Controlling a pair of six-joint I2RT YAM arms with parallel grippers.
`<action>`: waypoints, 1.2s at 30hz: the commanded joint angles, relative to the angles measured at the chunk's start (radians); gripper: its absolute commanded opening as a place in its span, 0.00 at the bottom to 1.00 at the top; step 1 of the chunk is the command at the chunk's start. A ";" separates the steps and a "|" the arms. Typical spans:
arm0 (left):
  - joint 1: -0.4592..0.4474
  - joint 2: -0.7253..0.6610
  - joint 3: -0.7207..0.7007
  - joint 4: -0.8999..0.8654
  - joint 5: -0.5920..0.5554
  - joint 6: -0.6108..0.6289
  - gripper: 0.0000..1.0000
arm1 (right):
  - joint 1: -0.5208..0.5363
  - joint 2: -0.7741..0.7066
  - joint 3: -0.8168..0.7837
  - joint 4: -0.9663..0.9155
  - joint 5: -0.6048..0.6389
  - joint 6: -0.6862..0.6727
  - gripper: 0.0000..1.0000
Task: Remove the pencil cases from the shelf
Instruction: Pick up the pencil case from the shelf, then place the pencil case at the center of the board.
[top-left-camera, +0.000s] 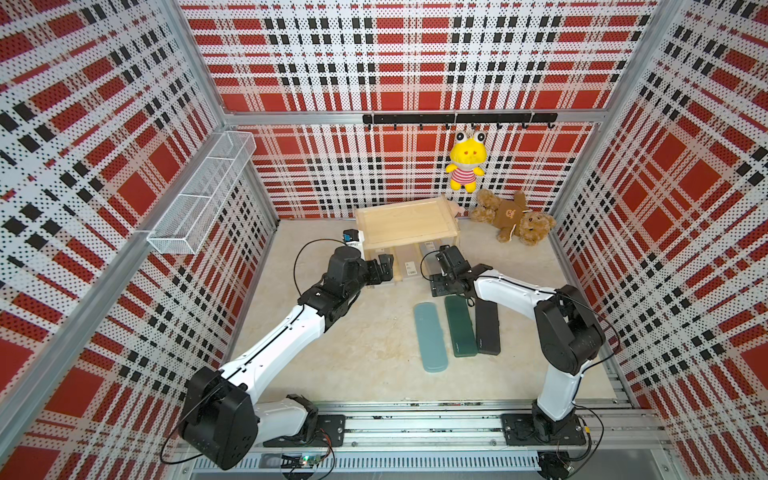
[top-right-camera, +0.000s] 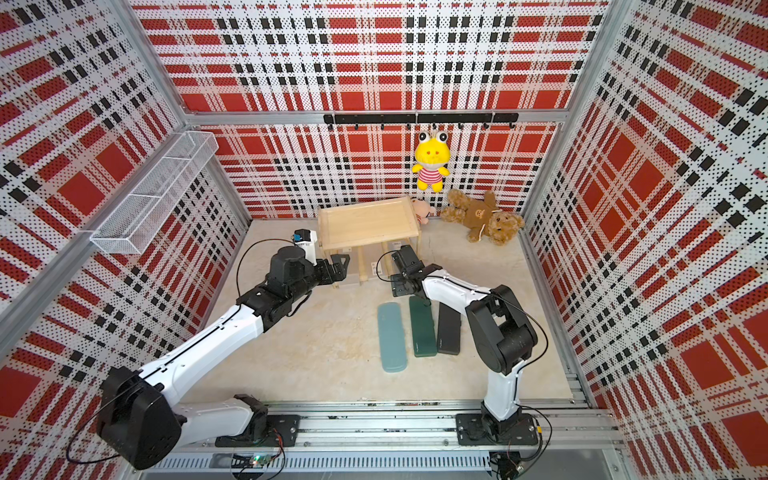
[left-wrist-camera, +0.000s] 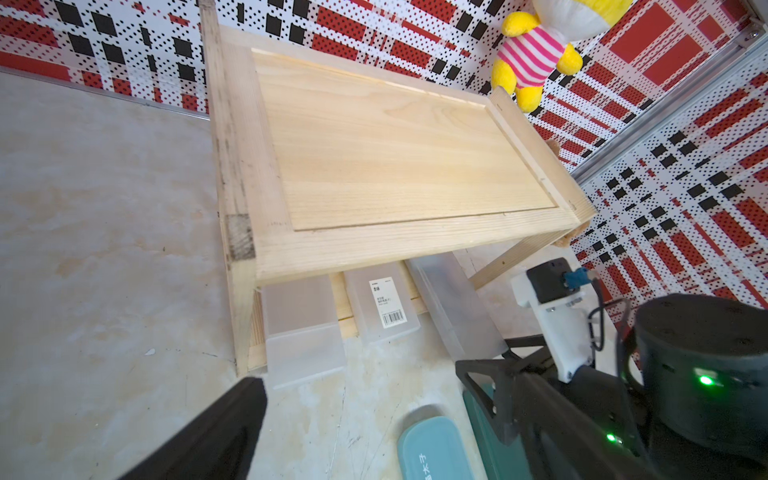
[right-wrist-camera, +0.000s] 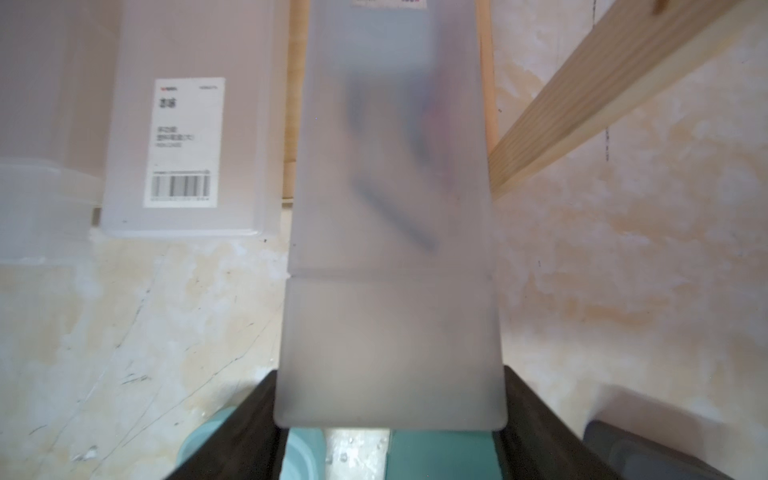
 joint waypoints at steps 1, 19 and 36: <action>0.001 -0.001 0.009 -0.001 0.008 0.006 0.99 | 0.024 -0.078 0.000 -0.045 0.010 0.018 0.68; -0.015 -0.019 0.003 0.004 -0.002 -0.003 0.99 | 0.255 -0.327 -0.087 -0.268 0.137 0.147 0.68; -0.044 -0.067 -0.016 0.017 -0.003 -0.018 0.99 | 0.719 -0.327 -0.185 -0.321 0.176 0.599 0.69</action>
